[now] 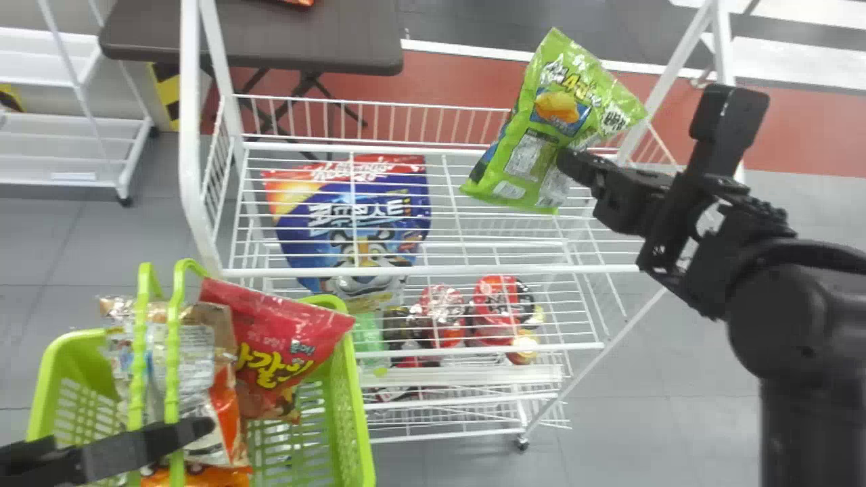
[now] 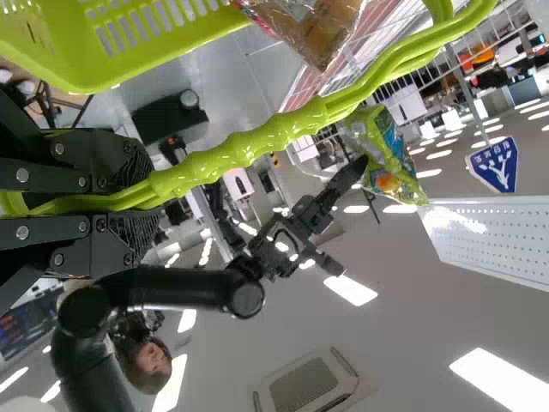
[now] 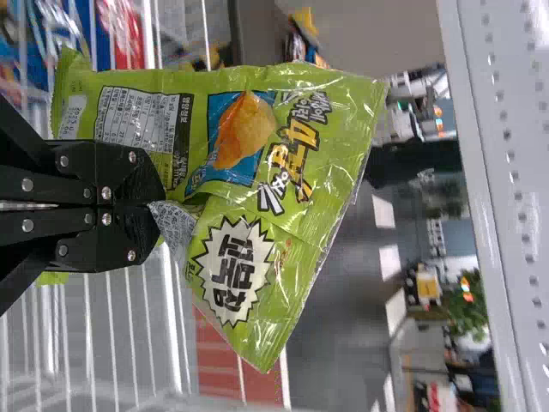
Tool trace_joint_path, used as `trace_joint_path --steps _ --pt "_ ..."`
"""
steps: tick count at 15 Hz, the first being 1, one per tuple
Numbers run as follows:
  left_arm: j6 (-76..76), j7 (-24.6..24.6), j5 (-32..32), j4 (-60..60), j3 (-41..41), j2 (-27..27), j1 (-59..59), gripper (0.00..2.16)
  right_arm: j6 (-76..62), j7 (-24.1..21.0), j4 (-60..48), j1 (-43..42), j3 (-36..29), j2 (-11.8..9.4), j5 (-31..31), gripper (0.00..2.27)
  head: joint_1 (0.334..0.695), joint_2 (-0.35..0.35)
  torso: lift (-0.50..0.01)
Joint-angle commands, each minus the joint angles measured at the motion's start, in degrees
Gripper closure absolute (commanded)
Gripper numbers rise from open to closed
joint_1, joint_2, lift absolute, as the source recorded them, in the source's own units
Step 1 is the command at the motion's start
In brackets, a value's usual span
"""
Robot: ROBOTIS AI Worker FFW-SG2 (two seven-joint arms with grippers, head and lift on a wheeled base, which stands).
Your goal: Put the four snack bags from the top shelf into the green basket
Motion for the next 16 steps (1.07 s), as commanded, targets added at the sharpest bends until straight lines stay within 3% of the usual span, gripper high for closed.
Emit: trace_joint_path --steps 1,5,7,11,14,16 --pt "0.0 -0.6 0.0 0.0 0.0 0.0 0.0 2.15 6.9 0.6 -4.8 3.9 2.8 0.0 -5.8 2.25 0.695 -0.103 0.000" --pt "0.4 -0.6 0.1 -0.3 0.0 0.1 0.1 2.15 18.8 1.4 -8.4 5.5 7.5 0.0 -16.1 2.25 0.695 0.054 0.000" --pt "0.4 -0.6 0.1 -0.4 -0.1 0.2 0.1 2.15 20.4 1.1 -8.3 5.6 11.5 0.0 -18.2 2.25 0.695 0.150 0.000" --pt "0.5 -0.6 0.3 -0.8 -0.2 0.3 0.3 2.15 20.1 0.9 -5.2 5.4 16.2 0.5 -22.8 2.25 0.695 0.278 0.000" --pt "0.5 -0.6 0.4 -1.1 -0.2 0.4 0.4 2.15 23.6 0.7 -1.2 3.5 19.1 0.2 -21.8 2.25 0.695 0.350 0.000" --pt "0.7 -0.6 0.4 -1.1 -0.2 0.4 0.4 2.15 29.4 0.5 -0.1 1.9 20.8 -0.1 -19.1 2.25 0.695 0.350 0.000"
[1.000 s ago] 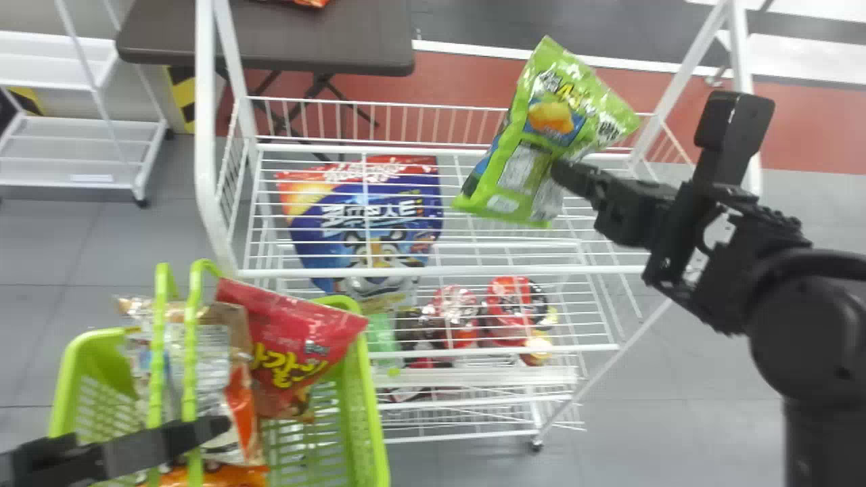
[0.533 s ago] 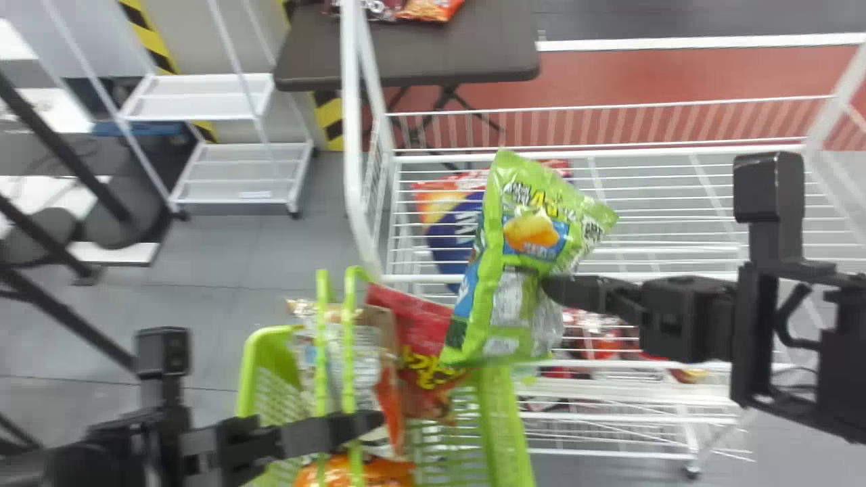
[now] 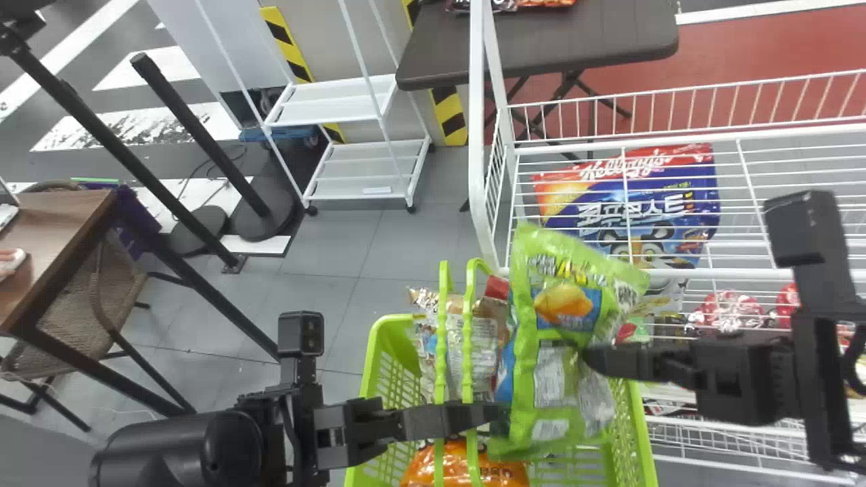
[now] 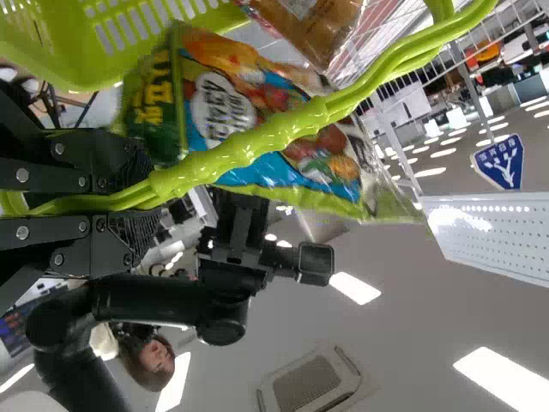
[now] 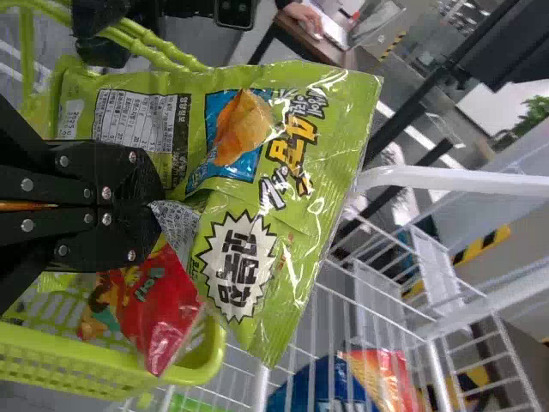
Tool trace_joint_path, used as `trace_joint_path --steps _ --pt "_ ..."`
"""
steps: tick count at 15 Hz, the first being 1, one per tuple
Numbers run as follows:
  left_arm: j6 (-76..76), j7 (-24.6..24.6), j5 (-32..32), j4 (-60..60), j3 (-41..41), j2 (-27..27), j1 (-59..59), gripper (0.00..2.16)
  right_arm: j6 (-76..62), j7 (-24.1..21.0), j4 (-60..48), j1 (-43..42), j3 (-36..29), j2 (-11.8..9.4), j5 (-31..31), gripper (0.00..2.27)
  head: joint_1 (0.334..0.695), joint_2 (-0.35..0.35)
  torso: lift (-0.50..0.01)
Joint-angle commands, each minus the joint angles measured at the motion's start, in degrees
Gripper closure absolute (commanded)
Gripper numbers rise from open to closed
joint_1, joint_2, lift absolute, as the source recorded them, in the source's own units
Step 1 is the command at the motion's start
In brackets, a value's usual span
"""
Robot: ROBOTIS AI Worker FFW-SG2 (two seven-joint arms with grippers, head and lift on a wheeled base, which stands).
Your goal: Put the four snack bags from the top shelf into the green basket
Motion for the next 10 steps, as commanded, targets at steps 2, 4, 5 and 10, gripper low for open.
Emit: trace_joint_path --steps 2,4,5,10 --pt "0.1 -0.6 0.0 -0.1 0.0 0.0 0.0 2.15 3.7 -0.1 2.6 -1.9 3.4 -0.2 4.1 2.25 0.695 0.350 0.000" --pt "0.1 -0.6 0.0 -0.1 0.0 0.0 -0.1 2.15 3.7 0.4 4.0 -4.5 8.0 -0.3 10.6 2.25 0.695 0.350 0.000" --pt "0.1 -0.6 0.0 -0.1 -0.1 0.0 -0.1 2.15 3.7 0.7 4.6 -5.9 9.0 -0.3 11.8 1.99 0.695 0.350 0.000" --pt "-0.1 -0.6 0.0 0.0 0.3 -0.1 0.1 2.15 3.7 4.9 4.1 -6.3 2.4 -0.3 4.1 0.04 0.695 0.350 0.000"
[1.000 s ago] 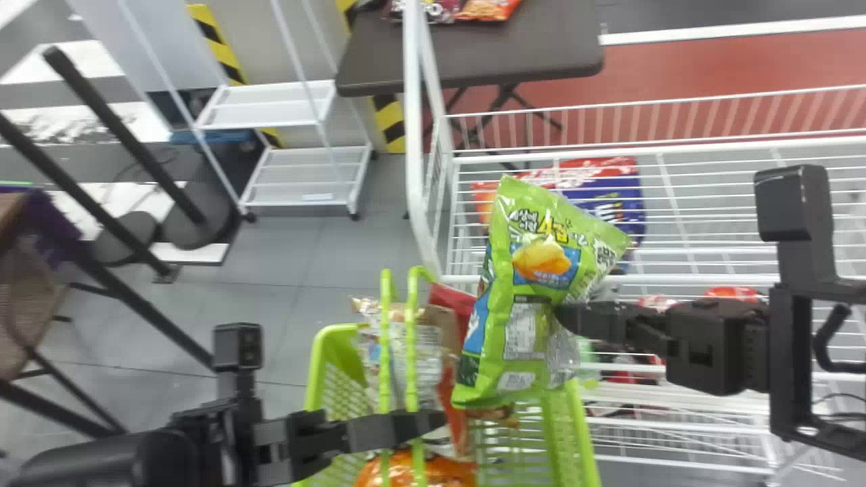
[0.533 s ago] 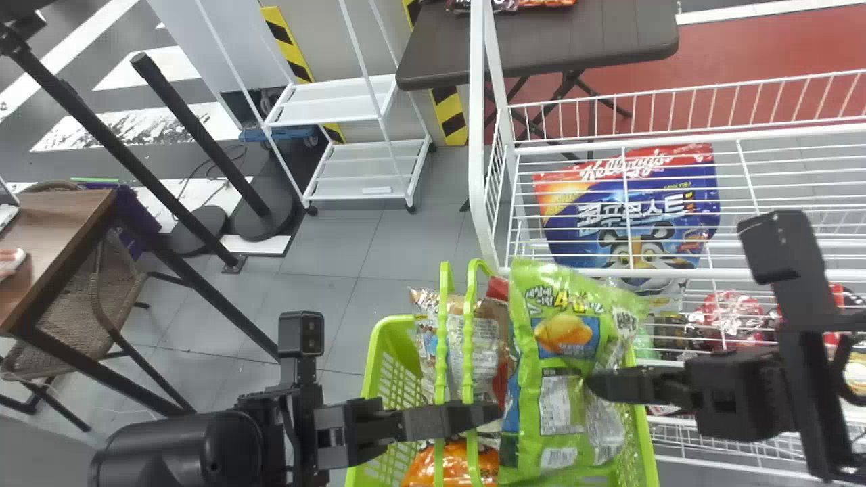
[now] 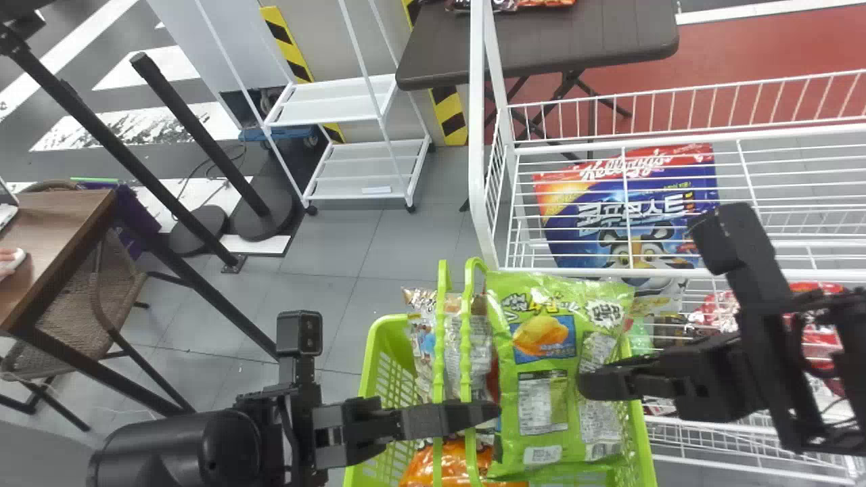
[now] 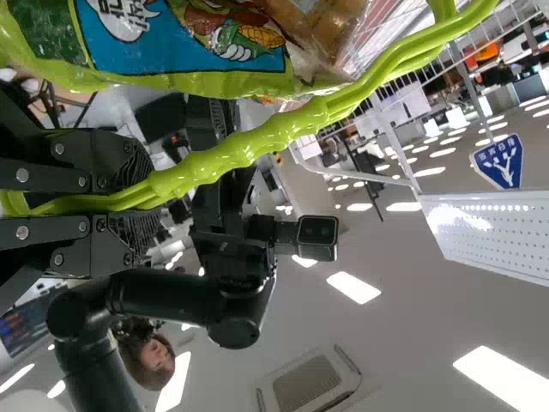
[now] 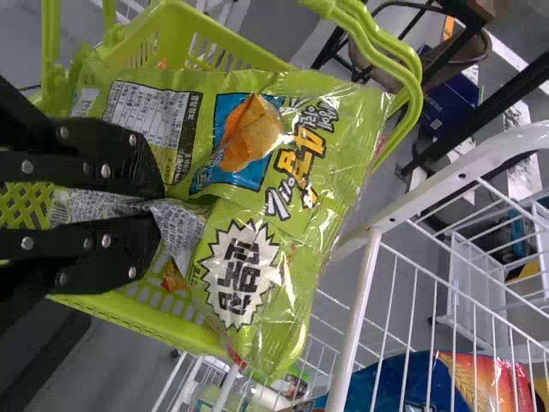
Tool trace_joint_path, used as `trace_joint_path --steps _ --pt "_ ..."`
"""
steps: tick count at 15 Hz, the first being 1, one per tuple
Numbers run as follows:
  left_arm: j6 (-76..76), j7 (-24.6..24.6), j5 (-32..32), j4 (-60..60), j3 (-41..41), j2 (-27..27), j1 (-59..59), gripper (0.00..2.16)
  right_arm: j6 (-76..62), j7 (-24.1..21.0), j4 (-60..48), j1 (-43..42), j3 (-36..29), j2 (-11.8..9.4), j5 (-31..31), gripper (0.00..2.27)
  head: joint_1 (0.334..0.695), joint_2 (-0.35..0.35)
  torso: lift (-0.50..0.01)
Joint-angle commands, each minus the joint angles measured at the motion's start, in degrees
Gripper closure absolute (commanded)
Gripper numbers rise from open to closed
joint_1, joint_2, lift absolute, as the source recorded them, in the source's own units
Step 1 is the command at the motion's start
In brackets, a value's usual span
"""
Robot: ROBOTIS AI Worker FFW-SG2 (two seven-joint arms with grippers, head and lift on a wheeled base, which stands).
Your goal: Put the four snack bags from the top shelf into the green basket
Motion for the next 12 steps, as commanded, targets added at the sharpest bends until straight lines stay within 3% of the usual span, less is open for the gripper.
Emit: trace_joint_path --steps 1,5,7,10,12 --pt "-0.2 -0.6 0.0 0.1 -0.1 -0.1 0.0 2.15 0.1 1.8 -0.1 -1.3 -6.6 -0.1 -8.7 0.06 0.695 0.350 0.000" --pt "0.0 -0.6 0.2 0.1 0.0 0.0 0.0 2.15 0.1 4.0 -3.9 1.0 -18.0 -0.4 -13.0 0.06 0.695 0.343 0.000" --pt "-0.2 -0.6 0.3 0.1 -0.1 0.0 0.0 2.15 -3.5 4.5 -6.1 6.4 -18.5 -0.4 -1.1 0.06 0.695 0.301 0.000" --pt "-0.2 -0.6 0.3 0.1 -0.4 0.0 -0.1 2.15 -49.2 0.9 -0.2 13.6 -11.2 0.6 25.5 0.06 0.695 0.174 0.000" --pt "-0.2 -0.6 0.3 0.1 -0.4 0.0 -0.1 2.15 -74.9 -4.0 7.8 15.3 -9.9 0.6 30.7 0.06 0.695 0.064 0.000"
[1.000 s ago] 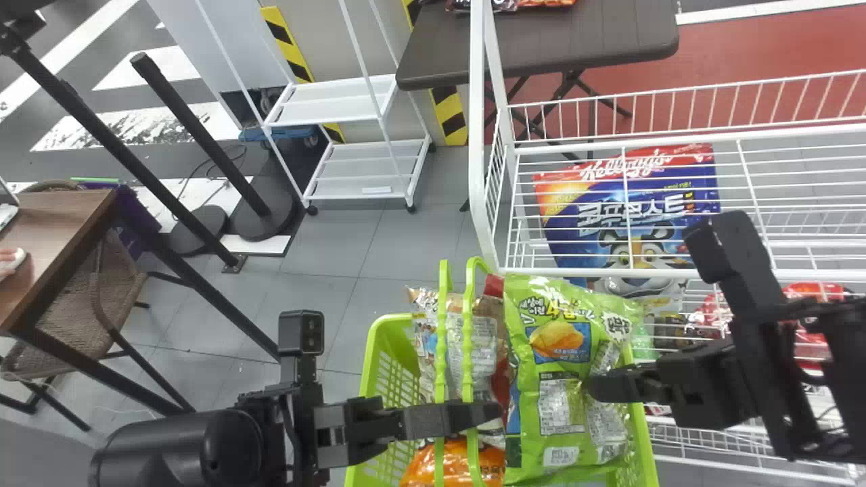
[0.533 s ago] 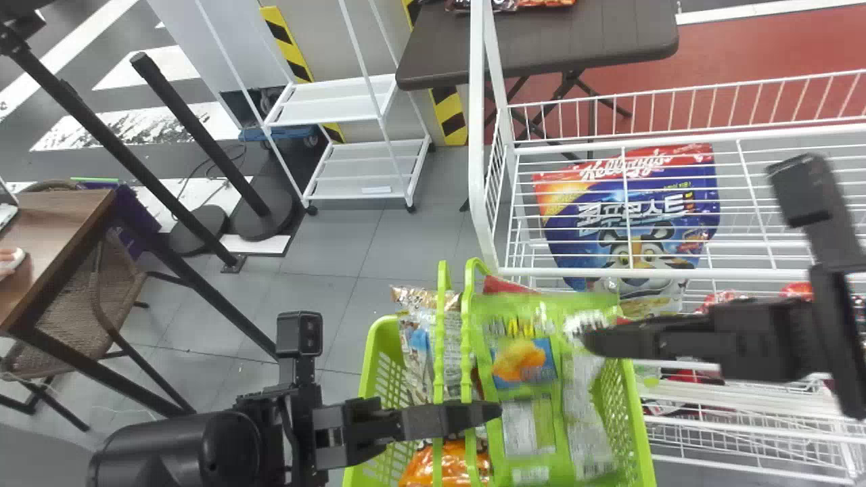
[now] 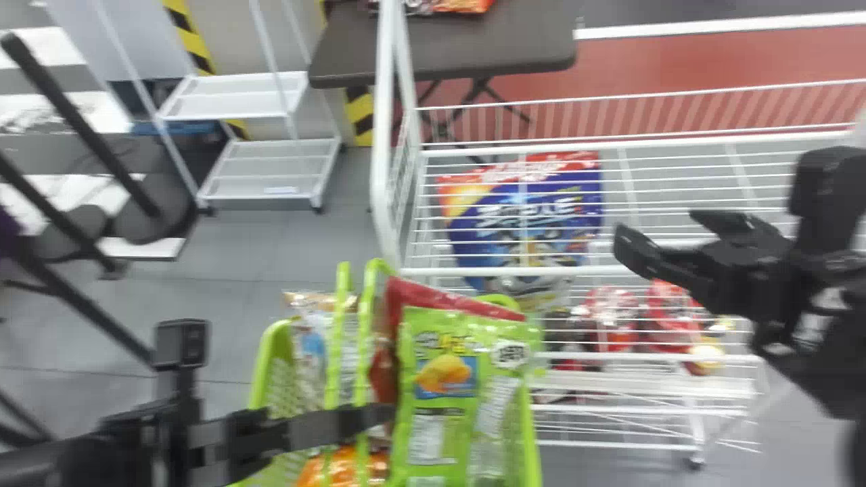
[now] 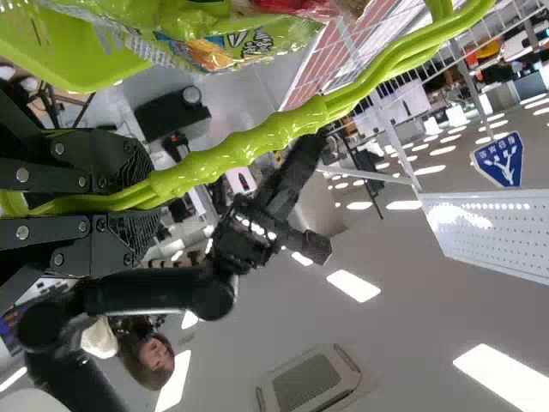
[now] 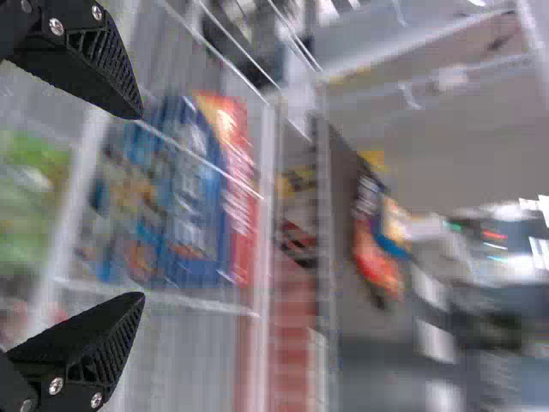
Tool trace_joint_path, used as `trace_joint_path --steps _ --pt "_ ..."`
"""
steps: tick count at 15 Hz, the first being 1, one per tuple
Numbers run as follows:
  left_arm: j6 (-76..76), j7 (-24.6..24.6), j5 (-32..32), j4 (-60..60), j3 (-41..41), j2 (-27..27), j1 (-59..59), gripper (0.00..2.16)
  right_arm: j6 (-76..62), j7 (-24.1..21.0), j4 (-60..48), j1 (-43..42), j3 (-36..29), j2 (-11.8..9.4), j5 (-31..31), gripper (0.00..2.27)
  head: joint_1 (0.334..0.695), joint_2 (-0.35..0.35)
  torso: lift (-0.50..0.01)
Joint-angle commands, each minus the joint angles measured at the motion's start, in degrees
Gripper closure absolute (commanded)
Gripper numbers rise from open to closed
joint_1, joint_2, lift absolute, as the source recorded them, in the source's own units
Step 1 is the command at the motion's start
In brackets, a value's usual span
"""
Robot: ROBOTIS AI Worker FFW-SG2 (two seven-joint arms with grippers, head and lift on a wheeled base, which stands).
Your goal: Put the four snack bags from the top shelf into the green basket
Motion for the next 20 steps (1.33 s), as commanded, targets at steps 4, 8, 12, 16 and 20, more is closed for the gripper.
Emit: trace_joint_path --steps 4,8,12,16,20 --pt "0.0 -0.6 0.0 0.0 0.3 -0.1 0.4 2.15 -34.4 -5.1 17.0 0.8 0.5 0.1 6.2 0.06 0.695 0.022 0.000" --pt "0.0 -0.6 0.0 0.0 0.2 -0.4 0.3 2.15 -37.2 -6.5 19.9 1.8 -1.6 0.1 4.6 0.06 0.695 -0.001 0.000" --pt "0.0 -0.6 0.0 0.0 0.3 -0.4 0.3 2.15 -38.1 -6.5 19.9 2.7 -2.9 0.1 2.4 0.06 0.695 -0.034 0.000" --pt "0.0 -0.6 0.0 0.0 0.2 -0.4 0.3 2.15 -38.1 -6.5 19.7 3.7 -4.0 0.2 0.9 0.07 0.695 -0.052 0.000" --pt "0.2 -0.6 0.0 -0.1 0.1 -0.4 0.3 2.15 -37.9 -6.5 18.9 4.4 -4.0 0.2 0.8 0.07 0.695 -0.068 0.000"
